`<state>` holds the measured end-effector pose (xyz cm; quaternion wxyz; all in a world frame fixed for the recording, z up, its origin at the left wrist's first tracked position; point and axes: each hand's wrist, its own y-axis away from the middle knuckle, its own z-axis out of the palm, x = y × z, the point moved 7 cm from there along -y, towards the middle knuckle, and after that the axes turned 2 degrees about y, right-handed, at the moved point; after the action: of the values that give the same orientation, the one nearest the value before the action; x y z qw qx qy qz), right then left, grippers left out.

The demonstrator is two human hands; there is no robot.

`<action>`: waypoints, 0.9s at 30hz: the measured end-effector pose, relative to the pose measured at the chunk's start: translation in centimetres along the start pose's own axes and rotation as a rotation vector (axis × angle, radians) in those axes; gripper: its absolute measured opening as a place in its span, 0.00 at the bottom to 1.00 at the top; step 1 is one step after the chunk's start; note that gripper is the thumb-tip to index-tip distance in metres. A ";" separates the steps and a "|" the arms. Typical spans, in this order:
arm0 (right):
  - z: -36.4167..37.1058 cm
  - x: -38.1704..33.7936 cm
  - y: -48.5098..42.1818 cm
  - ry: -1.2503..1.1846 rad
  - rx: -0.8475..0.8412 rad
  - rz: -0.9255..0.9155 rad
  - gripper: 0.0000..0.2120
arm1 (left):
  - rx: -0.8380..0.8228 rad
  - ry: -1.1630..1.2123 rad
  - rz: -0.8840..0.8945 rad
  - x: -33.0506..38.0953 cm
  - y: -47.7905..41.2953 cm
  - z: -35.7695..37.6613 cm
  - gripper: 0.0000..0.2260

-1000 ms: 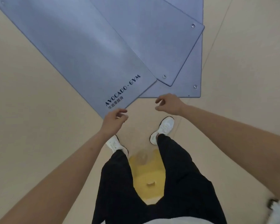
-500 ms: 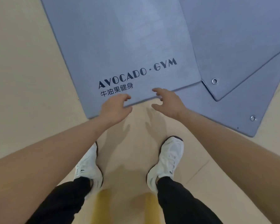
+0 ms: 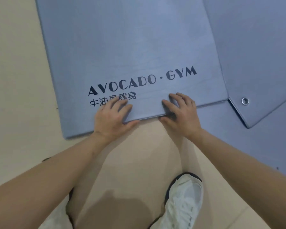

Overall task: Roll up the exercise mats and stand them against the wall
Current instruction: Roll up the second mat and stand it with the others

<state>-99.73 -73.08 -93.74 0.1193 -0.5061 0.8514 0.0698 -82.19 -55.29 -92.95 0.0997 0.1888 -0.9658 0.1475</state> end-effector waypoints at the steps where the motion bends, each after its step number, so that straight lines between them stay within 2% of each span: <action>1: -0.9 0.6 0.2 0.000 0.075 -0.001 0.27 | 0.042 0.025 -0.015 0.2 0.0 -0.8 0.25; 5: -4.0 2.4 0.2 -0.026 0.209 0.123 0.22 | 0.018 0.006 -0.197 0.7 -1.4 -3.6 0.26; 10: -7.0 2.4 -1.9 -0.109 0.173 0.289 0.26 | -0.086 -0.088 -0.327 -0.1 -3.9 -5.9 0.32; 15: -12.3 -0.4 -5.2 -0.038 0.237 0.334 0.25 | -0.080 -0.183 -0.309 -0.7 -7.3 -10.9 0.32; 18: -16.5 -3.1 -6.5 0.040 0.294 0.301 0.27 | -0.045 -0.226 -0.309 -1.1 -8.8 -16.1 0.32; 23: -24.7 -10.3 -8.1 0.105 0.242 0.129 0.29 | 0.051 -0.248 -0.352 -2.7 -8.4 -26.4 0.31; 27: -32.2 -16.6 -7.8 0.212 0.170 -0.021 0.33 | 0.143 -0.254 -0.337 -3.1 -6.7 -35.1 0.31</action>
<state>-89.56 -70.49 -58.23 0.0717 -0.5074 0.8568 -0.0577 -71.94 -48.90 -59.21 -0.0132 0.3710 -0.9125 0.1720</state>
